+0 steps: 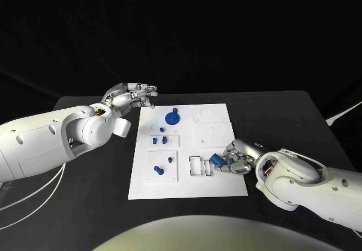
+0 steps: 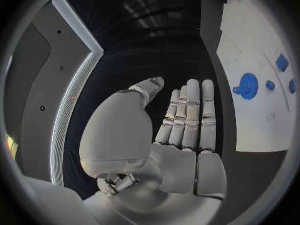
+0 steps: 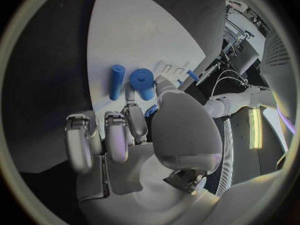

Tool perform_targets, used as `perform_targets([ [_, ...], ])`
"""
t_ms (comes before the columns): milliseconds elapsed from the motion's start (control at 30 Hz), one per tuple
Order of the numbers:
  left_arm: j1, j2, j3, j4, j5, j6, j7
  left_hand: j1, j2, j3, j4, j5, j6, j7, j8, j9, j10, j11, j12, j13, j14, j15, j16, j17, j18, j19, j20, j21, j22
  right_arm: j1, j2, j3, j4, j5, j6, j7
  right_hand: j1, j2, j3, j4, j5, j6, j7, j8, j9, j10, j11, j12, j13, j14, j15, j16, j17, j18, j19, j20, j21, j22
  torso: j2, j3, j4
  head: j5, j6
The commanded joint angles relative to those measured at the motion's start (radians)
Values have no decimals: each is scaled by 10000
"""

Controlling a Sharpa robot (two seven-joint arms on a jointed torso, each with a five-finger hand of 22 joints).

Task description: Assemble the parts on the task board

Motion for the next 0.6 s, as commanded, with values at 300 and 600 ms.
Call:
perform_targets([
  [300,-3,-1,9,31,-21,167,38,-22,38,-34,-22,-51,-80,4,58,-14,-57,14,38,-18,-108,1,-65,-16,97,42,47,-50,-17,-84,164,-32,6,-230,236,-277,380,37,402,12,629,400,-119,46,-60,232,-75,320,380,939,-132,69,2156,-140,1046,-118,42,2628,-6,-12,-13,25,2],
  [600,-3,6,9,2,-21,162,33,-22,38,-34,-22,-51,-80,4,58,-14,-57,14,38,-18,-108,1,-65,-16,97,42,47,-50,-17,-55,69,-21,396,208,-1082,117,461,170,1136,9,1202,912,-331,92,-72,652,-265,959,1008,951,-293,88,2216,-140,1046,-263,42,2628,-12,-8,-13,48,2],
])
